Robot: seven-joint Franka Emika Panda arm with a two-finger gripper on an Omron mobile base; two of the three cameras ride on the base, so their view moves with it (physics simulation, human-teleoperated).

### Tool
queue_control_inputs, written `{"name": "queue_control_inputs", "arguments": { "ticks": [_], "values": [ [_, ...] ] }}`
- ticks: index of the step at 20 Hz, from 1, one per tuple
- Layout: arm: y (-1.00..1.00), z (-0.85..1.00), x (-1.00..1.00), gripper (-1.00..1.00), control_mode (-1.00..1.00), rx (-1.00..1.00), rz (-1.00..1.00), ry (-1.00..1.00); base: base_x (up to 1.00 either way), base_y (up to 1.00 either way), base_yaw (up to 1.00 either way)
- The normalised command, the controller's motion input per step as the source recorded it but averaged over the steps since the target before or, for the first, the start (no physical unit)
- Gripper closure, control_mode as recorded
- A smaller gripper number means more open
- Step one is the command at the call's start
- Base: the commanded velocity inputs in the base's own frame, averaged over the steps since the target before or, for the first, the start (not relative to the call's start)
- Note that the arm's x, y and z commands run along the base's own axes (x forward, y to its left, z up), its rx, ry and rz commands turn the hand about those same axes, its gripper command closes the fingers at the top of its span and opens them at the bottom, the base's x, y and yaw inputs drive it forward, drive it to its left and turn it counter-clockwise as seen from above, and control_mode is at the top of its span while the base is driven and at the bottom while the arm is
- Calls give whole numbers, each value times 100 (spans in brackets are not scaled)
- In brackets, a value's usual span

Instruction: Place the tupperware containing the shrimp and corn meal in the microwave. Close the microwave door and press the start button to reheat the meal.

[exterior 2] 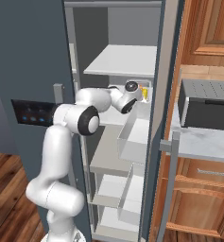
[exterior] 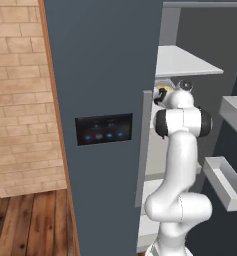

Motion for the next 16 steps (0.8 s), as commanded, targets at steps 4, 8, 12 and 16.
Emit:
{"name": "queue_control_inputs", "arguments": {
  "ticks": [4, 8, 12, 16],
  "values": [
    [1, -7, -97, 100, -100, 0, -4, 1, 0, 0, 0],
    [18, 7, -100, 100, -100, 0, 0, 12, 0, 0, 0],
    [22, 2, -100, 100, -100, 0, 0, 5, 0, 0, 0],
    [30, 12, -100, 100, -100, 0, 0, 12, 0, 0, 0]
  ]
}}
